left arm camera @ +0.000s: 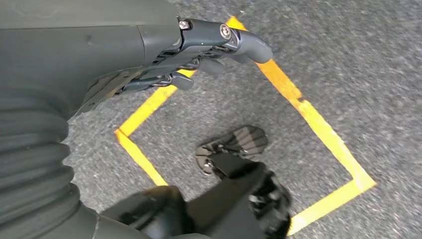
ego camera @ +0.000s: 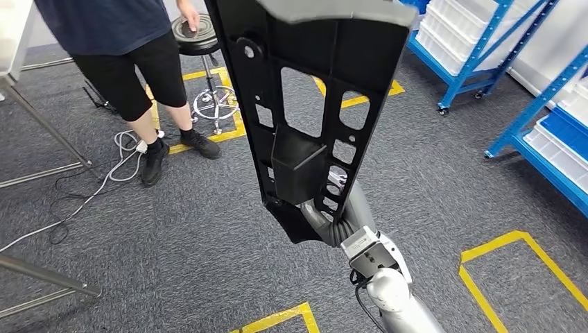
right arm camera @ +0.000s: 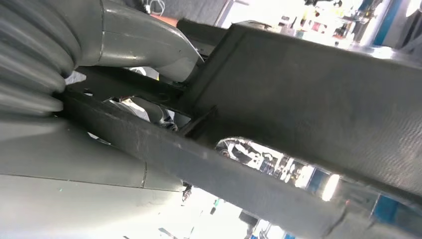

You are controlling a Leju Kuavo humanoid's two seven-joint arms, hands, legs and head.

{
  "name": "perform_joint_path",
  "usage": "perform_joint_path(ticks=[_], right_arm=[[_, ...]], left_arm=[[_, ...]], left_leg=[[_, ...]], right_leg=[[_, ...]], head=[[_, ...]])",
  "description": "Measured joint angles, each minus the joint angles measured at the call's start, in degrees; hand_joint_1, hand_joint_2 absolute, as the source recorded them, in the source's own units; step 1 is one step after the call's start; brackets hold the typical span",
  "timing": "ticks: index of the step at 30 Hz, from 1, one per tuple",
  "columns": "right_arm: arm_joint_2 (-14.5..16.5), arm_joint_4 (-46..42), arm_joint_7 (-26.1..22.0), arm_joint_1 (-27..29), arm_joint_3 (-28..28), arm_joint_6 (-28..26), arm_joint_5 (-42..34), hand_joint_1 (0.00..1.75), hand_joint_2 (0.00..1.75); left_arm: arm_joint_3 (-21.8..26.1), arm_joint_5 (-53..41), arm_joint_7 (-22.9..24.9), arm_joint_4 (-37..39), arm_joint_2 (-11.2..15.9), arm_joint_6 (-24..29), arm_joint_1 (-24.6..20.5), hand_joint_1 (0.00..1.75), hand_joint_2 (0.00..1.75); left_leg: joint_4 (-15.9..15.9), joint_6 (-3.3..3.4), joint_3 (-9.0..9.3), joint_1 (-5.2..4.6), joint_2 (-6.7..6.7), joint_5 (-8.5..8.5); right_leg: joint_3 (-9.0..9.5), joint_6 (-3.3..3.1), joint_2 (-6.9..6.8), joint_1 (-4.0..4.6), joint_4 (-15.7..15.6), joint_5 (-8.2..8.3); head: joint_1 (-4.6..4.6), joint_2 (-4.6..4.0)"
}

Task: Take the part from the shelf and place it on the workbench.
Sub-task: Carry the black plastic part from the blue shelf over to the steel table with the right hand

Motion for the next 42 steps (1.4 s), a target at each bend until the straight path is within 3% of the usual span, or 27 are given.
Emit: perform_joint_path(ticks=[2,4,6,7,8,10,12,13,15,16,18,20,22,23,24,26,28,30,31,33,35,37,38,39,40,42], right_arm=[[0.13,0.00,0.01,-0.17,0.08,0.03,-0.02,1.75,1.75],[0.09,0.04,0.01,-0.22,0.16,0.05,-0.03,1.75,1.75],[-0.02,0.20,0.04,-0.16,0.21,0.04,-0.04,1.75,1.75],[-0.06,0.29,0.05,-0.14,0.25,0.04,-0.04,1.75,1.75],[-0.08,0.35,0.07,-0.13,0.28,0.04,-0.04,1.75,1.75],[-0.08,0.37,0.09,-0.18,0.34,0.05,-0.03,1.75,1.75],[-0.07,0.36,0.14,-0.22,0.41,0.08,0.02,1.75,1.75],[-0.07,0.34,0.16,-0.21,0.45,0.10,0.08,1.75,1.75],[-0.03,0.30,0.20,-0.17,0.51,0.14,0.24,1.75,1.75],[0.03,0.28,0.22,-0.17,0.55,0.15,0.32,1.75,1.75],[0.20,0.14,0.26,-0.02,0.66,0.15,0.50,1.75,1.75],[0.22,0.00,0.28,0.25,0.76,0.01,0.73,1.75,1.75],[-0.03,-0.20,0.28,0.60,0.79,-0.44,0.94,1.75,1.75],[-0.29,-0.48,0.28,0.88,0.74,-0.70,1.01,1.75,1.75],[-0.63,-0.89,0.25,1.22,0.63,-0.92,1.04,1.75,1.75],[-1.34,-1.86,0.16,1.80,0.22,-1.12,1.23,1.75,1.75],[-1.89,-2.69,0.04,2.06,-0.12,-1.18,1.63,1.75,1.75],[-2.21,-3.31,-0.03,2.17,-0.18,-1.20,2.01,1.75,1.75],[-2.31,-3.55,-0.05,2.19,-0.17,-1.20,2.16,1.75,1.75],[-2.56,-4.03,-0.07,2.34,-0.18,-1.28,2.43,1.75,1.75],[-3.07,-4.50,-0.09,2.79,-0.22,-1.56,2.73,1.75,1.75],[-3.69,-4.74,-0.09,3.48,-0.32,-1.83,3.01,1.75,1.75],[-3.95,-4.78,-0.09,3.74,-0.37,-1.92,3.14,1.75,1.75],[-4.14,-4.82,-0.09,3.89,-0.43,-2.01,3.27,1.75,1.75],[-4.26,-4.89,-0.09,3.93,-0.46,-2.10,3.43,1.75,1.75],[-4.32,-4.99,-0.09,3.81,-0.47,-2.31,3.86,1.75,1.75]], left_arm=[[0.01,-0.15,-0.03,0.04,0.16,0.00,0.27,0.00,1.75],[0.01,-0.21,-0.06,0.04,0.28,0.01,0.21,0.00,1.75],[0.00,-0.23,-0.08,0.04,0.34,0.00,0.11,0.00,1.75],[0.00,-0.25,-0.08,0.04,0.36,-0.01,0.15,0.00,1.75],[0.00,-0.27,-0.08,0.04,0.38,-0.02,0.22,0.00,1.75],[0.00,-0.33,-0.07,0.04,0.40,-0.02,0.31,0.00,1.75],[0.00,-0.41,-0.07,0.04,0.46,-0.02,0.34,0.00,1.75],[0.00,-0.43,-0.07,0.05,0.51,-0.02,0.41,0.00,1.75],[0.01,-0.44,-0.05,0.19,0.66,-0.02,0.83,0.00,1.75],[0.01,-0.44,-0.05,0.30,0.77,-0.02,1.10,0.00,1.75],[0.00,-0.44,-0.09,0.44,0.95,-0.04,1.40,0.00,1.75],[0.00,-0.45,-0.32,0.44,0.96,-0.06,1.23,0.00,1.75],[0.00,-0.53,-0.68,0.43,0.89,-0.03,0.99,0.00,1.75],[0.00,-0.68,-0.80,0.43,0.81,0.02,0.94,0.00,1.75],[0.00,-0.87,-0.81,0.43,0.75,0.07,0.89,0.00,1.75],[0.00,-1.38,-0.64,0.42,0.53,0.16,0.63,0.00,1.75],[0.00,-1.73,-0.44,0.40,0.27,0.22,0.18,0.00,1.75],[0.00,-1.87,-0.26,0.40,0.15,0.25,-0.07,0.00,1.75],[0.00,-1.90,-0.19,0.40,0.11,0.26,-0.09,0.00,1.75],[0.00,-2.00,-0.12,0.39,0.07,0.26,-0.20,0.00,1.75],[0.00,-2.16,-0.03,0.39,0.03,0.31,-0.45,0.00,1.75],[0.00,-2.29,0.33,0.39,-0.01,0.42,-0.64,0.00,1.75],[0.00,-2.34,0.58,0.39,-0.04,0.49,-0.64,0.00,1.75],[0.00,-2.38,0.80,0.39,-0.08,0.54,-0.62,0.00,1.75],[0.00,-2.41,0.93,0.39,-0.11,0.54,-0.62,0.00,1.75],[0.00,-2.45,1.04,0.39,-0.17,0.40,-0.79,0.00,1.75]], left_leg=[[-0.22,0.86,-0.11,0.04,-1.48,0.30],[-0.31,1.54,-0.26,0.11,-2.89,0.55],[-0.31,1.93,-0.54,0.02,-4.58,0.72],[-0.31,2.01,-0.64,-0.04,-5.52,0.81],[-0.31,2.03,-0.70,-0.07,-6.45,0.92],[-0.30,1.83,-0.76,-0.04,-8.26,1.18],[-0.28,1.36,-0.94,-0.16,-9.80,1.47],[-0.34,1.05,-1.09,-0.19,-10.39,1.65],[-0.68,0.28,-1.38,-0.14,-11.50,2.15],[-0.57,-0.03,-1.60,-0.16,-11.12,2.10],[2.36,-0.44,-2.99,-0.38,-7.76,0.07],[9.41,-0.68,-6.03,-0.40,-3.77,-3.94],[15.11,-1.00,-8.35,-0.16,-2.58,-6.09],[15.06,-1.13,-8.02,-0.04,-2.31,-5.67],[12.75,-1.23,-6.52,0.07,-1.88,-4.35],[5.13,-1.24,-1.95,0.02,0.34,-1.41],[0.87,-0.65,0.32,-0.32,1.68,-0.41],[0.42,0.20,0.13,-0.62,0.62,-0.43],[0.28,0.57,0.09,-0.58,-0.02,-0.31],[0.01,1.42,0.05,-0.32,-1.36,0.05],[-0.07,2.03,-0.16,-0.16,-2.87,0.34],[-0.06,2.25,-0.46,-0.15,-4.70,0.55],[-0.06,2.24,-0.54,-0.13,-5.65,0.66],[-0.06,2.14,-0.57,-0.07,-6.58,0.79],[-0.05,1.97,-0.59,0.01,-7.49,0.92],[0.02,1.38,-0.82,0.00,-9.16,1.24]], right_leg=[[-0.79,0.29,2.20,-0.35,1.83,-1.28],[-3.81,-0.10,6.12,-0.61,8.20,-4.27],[-7.73,-0.39,7.61,-0.62,15.87,-6.94],[-8.72,-0.23,7.79,-0.62,17.46,-7.16],[-8.53,0.09,7.92,-0.63,16.63,-6.42],[-5.03,0.76,9.39,-0.75,9.06,-3.08],[-1.88,0.73,11.54,-0.75,2.31,-0.56],[-1.19,0.51,12.12,-0.65,0.98,-0.09],[-0.99,-0.14,11.10,-0.50,0.70,0.32],[-0.82,-0.51,10.40,-0.61,0.53,0.58],[-0.70,-1.28,8.82,-0.95,0.12,1.00],[-0.65,-1.67,7.15,-0.77,0.06,0.99],[-0.67,-1.76,5.28,-0.55,0.08,0.89],[-0.66,-1.78,4.38,-0.53,0.10,0.85],[-0.59,-1.73,3.55,-0.54,0.13,0.76],[-0.45,-1.37,2.17,-0.37,0.32,0.42],[-0.40,-0.83,1.13,0.07,0.55,0.08],[-0.31,-0.46,0.07,0.24,0.57,-0.04],[-0.43,-0.21,0.28,0.13,0.70,-0.22],[-1.62,0.02,3.28,-0.19,3.34,-1.83],[-4.95,-0.33,6.85,-0.46,10.41,-4.99],[-8.36,-0.36,7.67,-0.57,17.06,-7.08],[-8.83,-0.05,7.77,-0.65,17.70,-6.89],[-8.14,0.43,7.96,-0.78,15.94,-5.78],[-6.42,0.98,8.66,-1.00,12.23,-4.09],[-2.81,1.56,11.30,-1.48,4.37,-1.14]], head=[[0.00,0.01],[0.06,0.01],[0.09,0.00],[0.08,0.01],[0.07,0.01],[0.08,0.01],[0.06,0.01],[0.03,0.01],[0.01,0.01],[-0.01,0.00],[-0.25,0.00],[-0.43,0.00],[-0.41,0.01],[-0.42,0.01],[-0.43,0.01],[-0.47,0.00],[-0.38,0.00],[-0.28,0.00],[-0.27,0.00],[-0.23,0.00],[-0.09,0.00],[0.00,0.00],[0.02,0.00],[0.04,0.00],[0.05,0.00],[0.09,0.00]])
